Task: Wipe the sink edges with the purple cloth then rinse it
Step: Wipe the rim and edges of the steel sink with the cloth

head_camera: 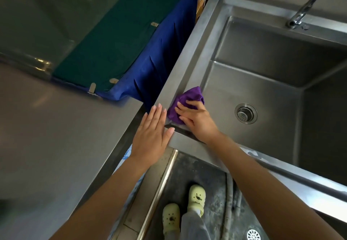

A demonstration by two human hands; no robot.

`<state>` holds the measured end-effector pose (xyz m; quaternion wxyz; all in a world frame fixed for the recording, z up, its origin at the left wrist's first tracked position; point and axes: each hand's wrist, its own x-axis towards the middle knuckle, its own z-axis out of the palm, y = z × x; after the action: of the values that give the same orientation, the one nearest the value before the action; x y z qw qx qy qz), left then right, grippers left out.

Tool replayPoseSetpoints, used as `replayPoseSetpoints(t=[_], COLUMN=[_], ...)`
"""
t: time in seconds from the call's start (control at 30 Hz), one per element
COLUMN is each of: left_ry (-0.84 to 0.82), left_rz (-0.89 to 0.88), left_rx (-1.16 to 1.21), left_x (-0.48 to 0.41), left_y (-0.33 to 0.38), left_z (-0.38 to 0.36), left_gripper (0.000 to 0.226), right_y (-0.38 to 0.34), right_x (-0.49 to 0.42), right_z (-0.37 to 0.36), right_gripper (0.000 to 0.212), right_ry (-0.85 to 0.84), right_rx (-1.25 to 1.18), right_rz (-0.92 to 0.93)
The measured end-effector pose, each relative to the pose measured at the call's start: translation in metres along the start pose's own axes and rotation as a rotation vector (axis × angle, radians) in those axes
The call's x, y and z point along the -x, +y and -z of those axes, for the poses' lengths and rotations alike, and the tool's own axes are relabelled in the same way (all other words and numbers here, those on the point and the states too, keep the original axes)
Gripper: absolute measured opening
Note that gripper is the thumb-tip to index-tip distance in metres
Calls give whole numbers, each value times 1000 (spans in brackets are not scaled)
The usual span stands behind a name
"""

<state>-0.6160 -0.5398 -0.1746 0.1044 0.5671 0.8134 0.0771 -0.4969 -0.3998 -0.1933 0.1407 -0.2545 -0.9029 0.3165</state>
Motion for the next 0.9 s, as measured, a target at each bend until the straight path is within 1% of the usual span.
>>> replayPoseSetpoints(t=[0.1,0.23,0.33,0.4,0.47,0.53,0.63,0.67,0.73,0.8,0.83,0.87,0.9], left_ry=[31,25,46,71,90,111,118,115,117,122,127,130,128], left_rz=[3,2,13,40,75,96,87,82,75,77,76,73,69], left_rx=[-26,-17,-33,-55,-51,-41,-14,-1,16,24,23,24,24], left_x=[10,14,17,21,26,30,31,31,31,31,31,31,31], left_y=[2,3,2,3,3,3,1,0,-1,-1,-1,-1,-1], left_z=[-3,-5,-7,-10,-12,-14,-16,-16,-15,-16,-16,-16,-16], left_gripper=[80,84,85,82,76,74,76,77,78,76,75,75,76], right_y=[-7,-14,-19,-22,-20,-18,-20,-23,-25,-31,-34,-40,-45], right_x=[13,19,23,30,39,50,62,64,67,65,61,55,46], right_z=[-1,4,13,18,19,18,16,15,11,17,21,26,29], right_gripper=[44,29,29,30,33,43,43,40,24,11,11,16,22], right_ry=[-39,-110,-142,-155,-128,-68,0,15,64,52,43,57,116], right_rx=[-67,-73,-71,-56,-13,42,177,273,470,587,579,510,389], right_rz=[-32,-41,-34,-65,-85,-94,-58,-29,6,-62,-118,-186,-245])
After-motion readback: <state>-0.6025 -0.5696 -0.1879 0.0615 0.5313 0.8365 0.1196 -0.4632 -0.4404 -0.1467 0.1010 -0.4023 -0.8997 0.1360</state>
